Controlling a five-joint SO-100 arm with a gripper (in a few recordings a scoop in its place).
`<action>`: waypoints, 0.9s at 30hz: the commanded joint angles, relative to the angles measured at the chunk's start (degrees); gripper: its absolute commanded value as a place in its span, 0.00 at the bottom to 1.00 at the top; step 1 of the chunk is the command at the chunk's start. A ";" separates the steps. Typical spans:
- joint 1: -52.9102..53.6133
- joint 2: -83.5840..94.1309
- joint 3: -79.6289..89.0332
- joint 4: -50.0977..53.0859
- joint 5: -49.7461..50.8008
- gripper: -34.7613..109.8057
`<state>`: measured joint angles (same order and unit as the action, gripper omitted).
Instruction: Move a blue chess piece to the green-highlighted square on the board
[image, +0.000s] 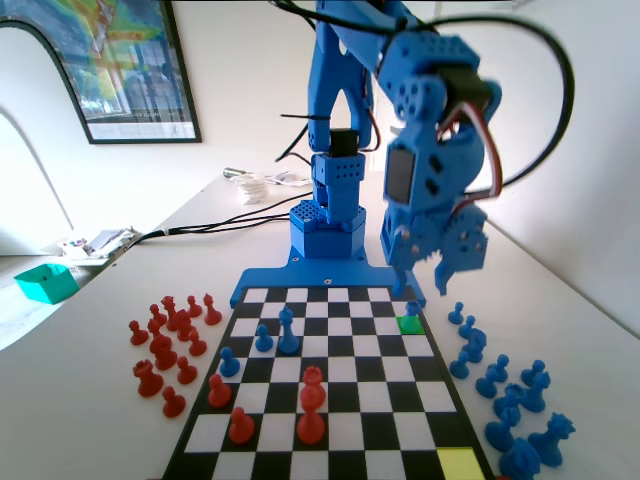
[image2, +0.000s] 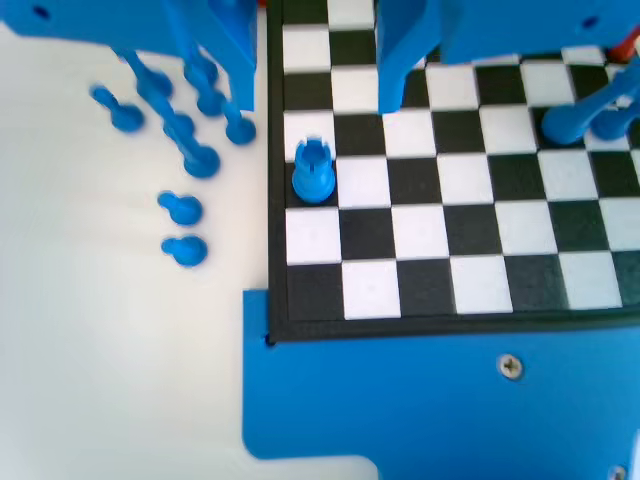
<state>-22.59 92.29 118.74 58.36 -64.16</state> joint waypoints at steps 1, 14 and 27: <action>1.41 8.70 -5.19 7.12 -1.32 0.36; 13.10 19.51 -16.87 24.52 -11.78 0.33; 27.25 34.98 -13.71 29.88 -23.64 0.29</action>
<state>0.88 120.23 105.29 87.01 -84.55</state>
